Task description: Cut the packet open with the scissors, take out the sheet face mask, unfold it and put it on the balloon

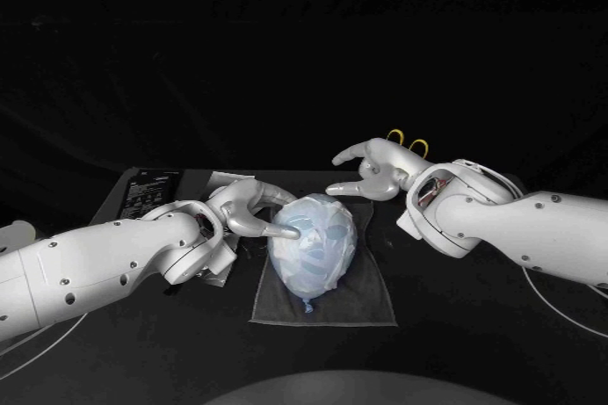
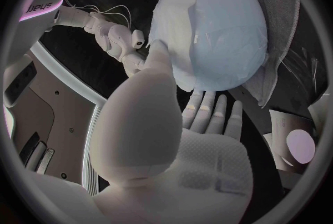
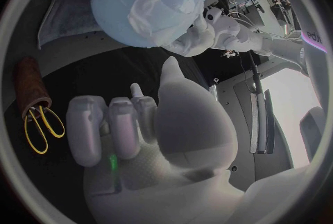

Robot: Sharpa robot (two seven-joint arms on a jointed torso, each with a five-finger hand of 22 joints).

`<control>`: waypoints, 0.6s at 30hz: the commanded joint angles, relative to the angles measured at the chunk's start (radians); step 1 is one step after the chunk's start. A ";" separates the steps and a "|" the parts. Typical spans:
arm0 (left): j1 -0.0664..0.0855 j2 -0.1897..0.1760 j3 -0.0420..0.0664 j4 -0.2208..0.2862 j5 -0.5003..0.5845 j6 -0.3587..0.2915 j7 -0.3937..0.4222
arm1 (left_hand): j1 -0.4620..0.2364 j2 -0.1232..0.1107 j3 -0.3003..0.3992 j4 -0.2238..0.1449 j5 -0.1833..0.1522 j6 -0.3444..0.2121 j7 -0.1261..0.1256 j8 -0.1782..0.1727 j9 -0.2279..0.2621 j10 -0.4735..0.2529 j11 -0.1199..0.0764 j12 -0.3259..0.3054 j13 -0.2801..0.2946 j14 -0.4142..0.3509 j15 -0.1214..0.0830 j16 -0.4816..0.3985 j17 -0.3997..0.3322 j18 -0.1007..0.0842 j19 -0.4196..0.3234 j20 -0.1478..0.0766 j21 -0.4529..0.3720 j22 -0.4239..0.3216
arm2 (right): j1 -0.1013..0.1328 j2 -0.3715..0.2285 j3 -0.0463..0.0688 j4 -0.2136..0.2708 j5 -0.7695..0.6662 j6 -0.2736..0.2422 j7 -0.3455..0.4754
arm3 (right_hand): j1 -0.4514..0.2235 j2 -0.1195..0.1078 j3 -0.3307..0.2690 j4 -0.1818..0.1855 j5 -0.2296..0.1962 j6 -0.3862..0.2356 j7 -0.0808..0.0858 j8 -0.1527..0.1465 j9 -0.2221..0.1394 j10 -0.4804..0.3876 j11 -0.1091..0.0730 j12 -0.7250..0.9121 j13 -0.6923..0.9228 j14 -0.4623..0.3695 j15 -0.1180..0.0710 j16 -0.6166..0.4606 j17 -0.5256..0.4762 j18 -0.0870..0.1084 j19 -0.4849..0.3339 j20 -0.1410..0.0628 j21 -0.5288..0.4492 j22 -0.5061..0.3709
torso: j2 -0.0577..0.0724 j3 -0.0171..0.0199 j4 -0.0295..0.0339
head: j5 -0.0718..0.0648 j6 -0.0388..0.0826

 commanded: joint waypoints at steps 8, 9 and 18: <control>-0.003 0.001 -0.003 0.002 0.001 0.028 -0.004 | 0.006 0.001 0.007 0.002 -0.005 0.005 0.056 0.004 0.001 0.005 0.000 -0.001 0.001 0.007 -0.001 -0.006 0.001 -0.005 0.007 0.000 0.003 -0.002 | -0.019 -0.049 -0.004 0.060 0.018 0.006 0.058 | -0.022 -0.006 -0.031 0.003 -0.006 -0.001 0.002 -0.003 -0.001 0.064 0.007 0.000 0.220 0.103 0.007 0.003 0.263 0.010 0.078 0.008 -0.005 0.241 | 0.002 0.0012 0.0007 | -0.011 0.004; -0.003 0.001 -0.003 0.002 0.001 0.028 -0.004 | 0.006 0.001 0.007 0.002 -0.005 0.005 0.056 0.004 0.001 0.005 0.000 -0.001 0.001 0.007 -0.001 -0.006 0.001 -0.005 0.007 0.000 0.003 -0.002 | -0.021 -0.049 -0.004 0.060 0.018 0.006 0.056 | -0.022 -0.006 -0.031 0.003 -0.006 -0.001 0.002 -0.003 -0.001 0.064 0.007 0.000 0.220 0.103 0.007 0.003 0.263 0.010 0.078 0.008 -0.005 0.241 | 0.001 0.0011 0.0009 | -0.012 0.004; -0.003 0.002 -0.003 0.003 0.001 0.028 -0.004 | 0.007 0.001 0.007 0.002 -0.005 0.006 0.057 0.004 0.001 0.007 0.001 -0.001 0.001 0.007 -0.001 -0.007 0.001 -0.005 0.007 0.000 0.003 -0.003 | -0.034 -0.012 -0.006 0.017 0.016 0.006 0.023 | -0.026 -0.005 -0.035 0.003 -0.006 0.002 0.002 -0.003 0.000 0.063 0.007 -0.001 0.219 0.103 0.008 0.003 0.263 0.010 0.079 0.008 -0.004 0.242 | 0.001 0.0000 0.0010 | -0.013 0.005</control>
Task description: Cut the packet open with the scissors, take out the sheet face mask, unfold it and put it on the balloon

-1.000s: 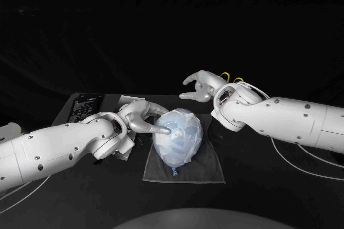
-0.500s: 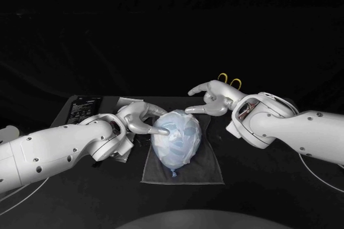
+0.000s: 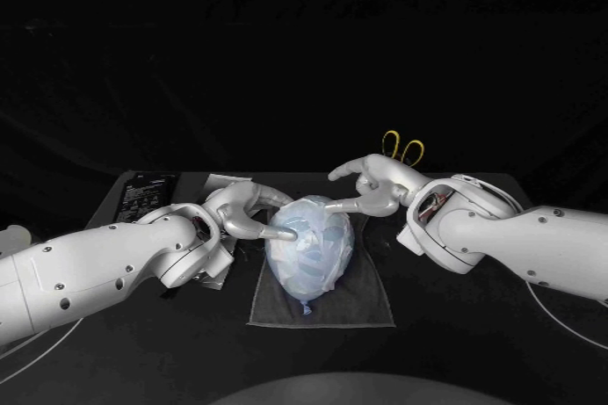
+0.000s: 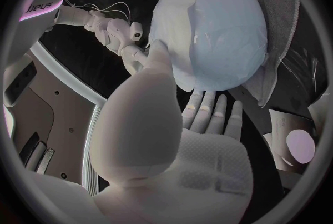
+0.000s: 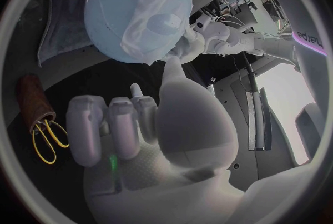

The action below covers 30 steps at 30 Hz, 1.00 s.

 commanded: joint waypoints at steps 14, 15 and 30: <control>-0.002 0.003 -0.003 0.005 0.001 0.026 -0.006 | 0.007 0.001 0.005 -0.001 -0.005 0.007 0.058 0.005 0.002 0.009 0.001 -0.001 0.001 0.008 0.000 -0.004 0.001 -0.005 0.008 0.000 0.003 -0.002 | -0.008 0.062 -0.003 -0.065 0.001 0.012 -0.032 | -0.010 0.005 -0.005 -0.001 -0.006 -0.001 0.001 -0.003 -0.001 0.062 0.007 0.002 0.217 0.103 0.008 0.004 0.263 0.010 0.077 0.008 -0.003 0.241 | -0.001 0.0001 -0.0003 | 0.002 -0.003; -0.002 0.003 -0.003 0.005 0.001 0.026 -0.006 | 0.007 0.001 0.005 -0.001 -0.005 0.007 0.058 0.005 0.002 0.009 0.001 -0.001 0.001 0.008 0.000 -0.004 0.001 -0.005 0.008 0.000 0.003 -0.002 | -0.008 0.064 -0.003 -0.069 0.002 0.014 -0.033 | -0.008 0.006 -0.005 -0.002 -0.006 -0.001 0.002 -0.004 -0.001 0.062 0.008 0.002 0.217 0.103 0.008 0.004 0.263 0.010 0.077 0.008 -0.003 0.241 | -0.001 0.0004 -0.0001 | 0.003 -0.005; -0.002 0.002 -0.003 0.006 0.001 0.027 -0.006 | 0.007 0.001 0.005 -0.001 -0.005 0.007 0.058 0.005 0.002 0.009 0.001 -0.001 0.001 0.008 0.000 -0.004 0.001 -0.005 0.008 0.000 0.003 -0.002 | -0.011 0.091 -0.003 -0.118 -0.083 -0.032 -0.073 | 0.078 0.056 0.025 -0.016 -0.006 0.078 0.004 0.019 0.020 0.065 0.010 0.007 0.220 0.103 0.009 0.004 0.263 0.009 0.080 0.010 0.002 0.243 | -0.001 0.0002 -0.0001 | 0.001 -0.009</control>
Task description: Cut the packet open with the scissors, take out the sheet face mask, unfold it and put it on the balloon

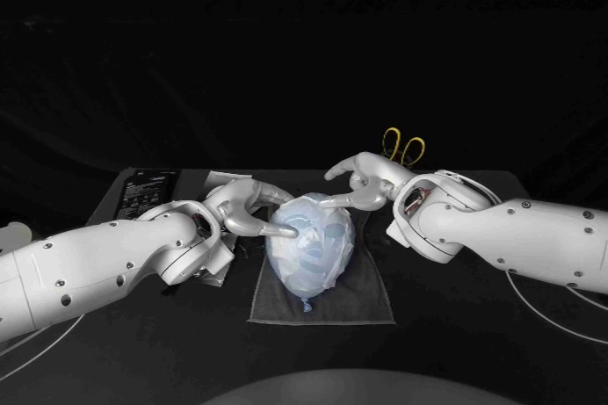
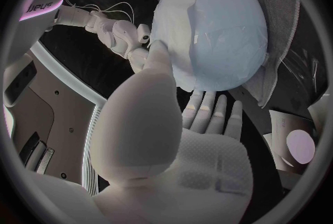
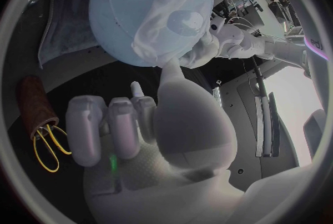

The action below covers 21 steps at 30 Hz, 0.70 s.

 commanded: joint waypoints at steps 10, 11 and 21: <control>-0.003 0.001 -0.003 0.008 0.001 0.027 -0.006 | 0.007 0.002 0.005 -0.001 -0.005 0.007 0.058 0.003 0.001 0.009 0.001 -0.001 0.002 0.008 0.000 -0.004 0.001 -0.005 0.008 0.000 0.003 -0.001 | -0.002 0.042 0.000 -0.076 -0.193 -0.138 -0.083 | 0.057 0.092 0.036 0.000 -0.006 0.067 0.003 0.032 0.015 0.075 0.008 0.011 0.223 0.104 0.009 0.004 0.263 0.006 0.084 0.005 0.017 0.247 | 0.000 -0.0003 0.0009 | -0.003 0.000; -0.003 0.001 -0.003 0.008 0.001 0.027 -0.006 | 0.007 0.002 0.005 -0.001 -0.005 0.007 0.058 0.003 0.001 0.009 0.001 -0.001 0.002 0.008 0.000 -0.004 0.001 -0.005 0.008 0.000 0.003 -0.001 | -0.002 0.045 0.000 -0.080 -0.193 -0.142 -0.084 | 0.053 0.100 0.037 0.004 -0.006 0.071 0.003 0.034 0.015 0.075 0.008 0.011 0.223 0.104 0.009 0.004 0.263 0.005 0.085 0.005 0.018 0.247 | 0.000 -0.0004 0.0010 | -0.003 0.000; -0.003 -0.001 -0.003 0.008 0.002 0.028 -0.006 | 0.007 0.002 0.005 -0.001 -0.005 0.007 0.058 0.003 0.001 0.009 0.001 -0.001 0.002 0.008 0.000 -0.004 0.001 -0.005 0.008 0.000 0.003 -0.001 | -0.002 0.053 0.001 -0.090 -0.176 -0.169 -0.070 | 0.063 0.115 0.046 0.000 -0.006 0.083 0.005 0.040 0.017 0.075 0.010 0.011 0.223 0.104 0.009 0.004 0.263 0.005 0.085 0.006 0.019 0.247 | 0.000 -0.0001 0.0004 | -0.003 0.003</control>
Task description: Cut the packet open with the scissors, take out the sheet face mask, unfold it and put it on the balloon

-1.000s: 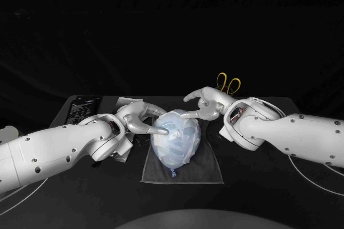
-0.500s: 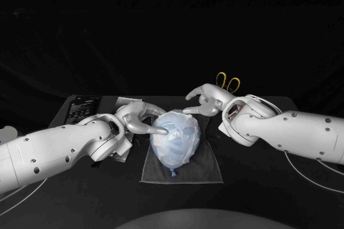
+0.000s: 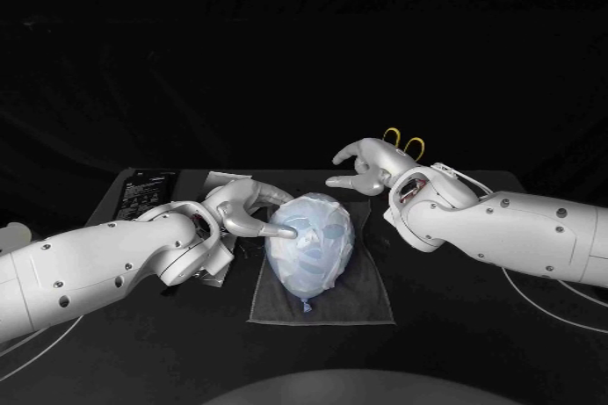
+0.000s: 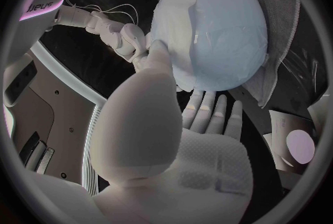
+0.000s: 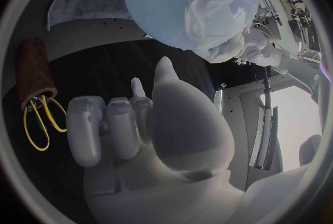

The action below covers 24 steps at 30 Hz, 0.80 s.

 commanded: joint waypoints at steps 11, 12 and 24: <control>-0.003 -0.001 -0.003 0.003 0.001 0.029 -0.005 | 0.008 0.004 0.007 -0.001 -0.005 0.009 0.059 0.004 0.001 0.010 -0.001 0.000 0.001 0.010 0.001 -0.006 0.001 -0.004 0.009 0.000 0.003 -0.003 | -0.002 -0.095 0.003 0.175 0.119 0.010 0.113 | -0.064 -0.033 -0.087 0.012 -0.006 -0.005 0.002 -0.002 -0.005 0.078 0.003 -0.006 0.215 0.108 0.005 0.003 0.264 0.007 0.084 0.007 -0.003 0.246 | -0.001 0.0011 -0.0025 | 0.004 0.005; -0.003 0.000 -0.003 0.003 0.001 0.029 -0.005 | 0.008 0.004 0.007 -0.001 -0.005 0.009 0.059 0.004 0.001 0.010 -0.001 0.000 0.001 0.010 0.001 -0.006 0.001 -0.004 0.009 0.000 0.003 -0.003 | -0.003 -0.098 0.003 0.184 0.124 0.016 0.115 | -0.067 -0.036 -0.092 0.012 -0.006 -0.006 0.002 -0.003 -0.005 0.078 0.003 -0.006 0.215 0.108 0.005 0.003 0.264 0.007 0.084 0.007 -0.004 0.246 | -0.001 0.0013 -0.0027 | 0.004 0.004; -0.003 0.000 -0.003 0.003 0.001 0.029 -0.004 | 0.008 0.004 0.007 -0.001 -0.005 0.009 0.059 0.004 0.001 0.010 -0.001 -0.001 0.001 0.011 0.001 -0.006 0.001 -0.004 0.009 0.000 0.003 -0.002 | -0.022 -0.084 0.002 0.184 0.143 0.048 0.096 | -0.095 -0.048 -0.140 0.013 -0.006 -0.015 0.002 -0.005 -0.009 0.076 0.003 -0.008 0.213 0.108 0.005 0.003 0.264 0.008 0.082 0.007 -0.008 0.244 | 0.001 0.0003 0.0000 | 0.002 0.005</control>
